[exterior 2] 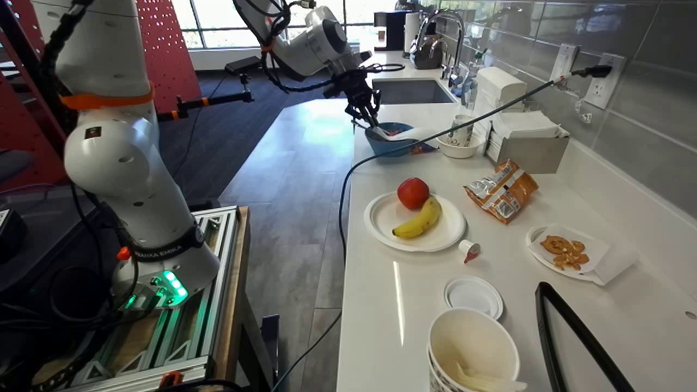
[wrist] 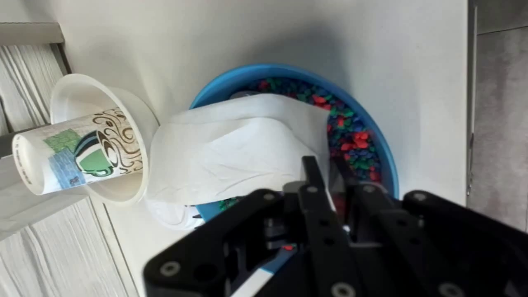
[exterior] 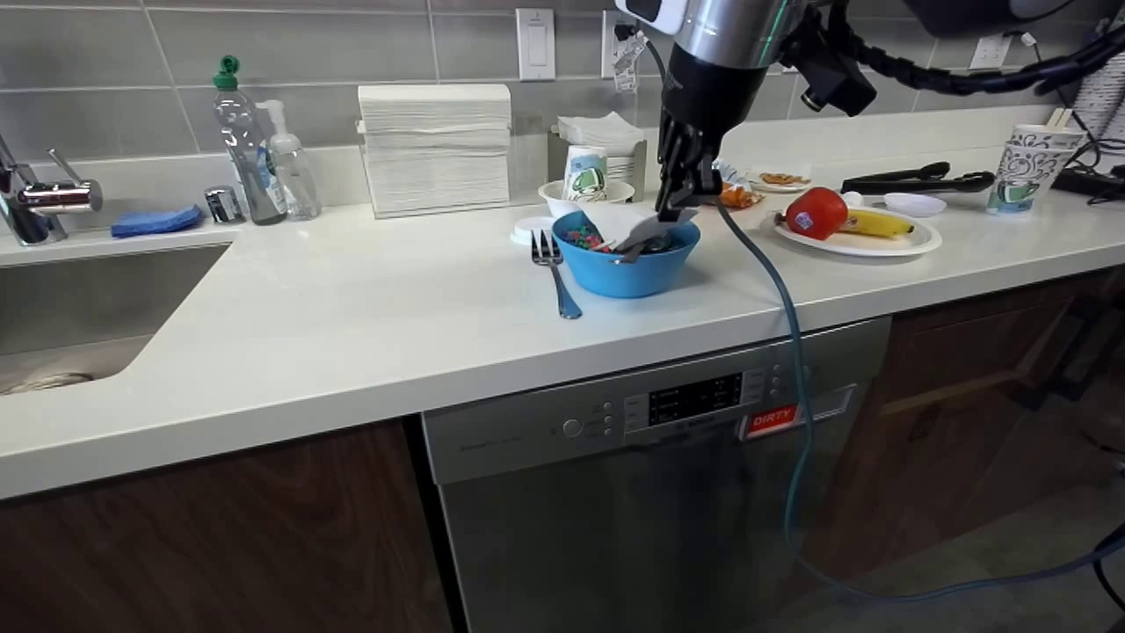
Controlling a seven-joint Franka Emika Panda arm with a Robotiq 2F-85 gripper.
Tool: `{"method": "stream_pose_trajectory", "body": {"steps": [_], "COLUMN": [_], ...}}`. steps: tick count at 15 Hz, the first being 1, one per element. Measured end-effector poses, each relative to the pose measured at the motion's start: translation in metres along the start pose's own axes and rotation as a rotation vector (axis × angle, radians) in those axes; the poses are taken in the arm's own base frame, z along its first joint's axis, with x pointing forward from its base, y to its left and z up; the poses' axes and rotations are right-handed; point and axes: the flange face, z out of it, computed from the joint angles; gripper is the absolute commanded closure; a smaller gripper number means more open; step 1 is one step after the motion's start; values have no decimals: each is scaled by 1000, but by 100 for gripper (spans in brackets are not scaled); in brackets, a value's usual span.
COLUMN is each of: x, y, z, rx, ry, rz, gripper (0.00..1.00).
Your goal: Put the white napkin on the blue bowl.
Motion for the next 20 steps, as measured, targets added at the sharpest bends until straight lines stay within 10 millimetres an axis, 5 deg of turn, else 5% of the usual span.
{"method": "stream_pose_trajectory", "body": {"steps": [7,12,15,20], "x": [1,-26,-64,-175], "y": [3,39,82,154], "z": [-21,-58,-76,-80], "rx": [76,151,252,352], "ry": [20,-15,-28,-25], "rz": [11,206,369,656], "gripper": [2,0,1,0]}}
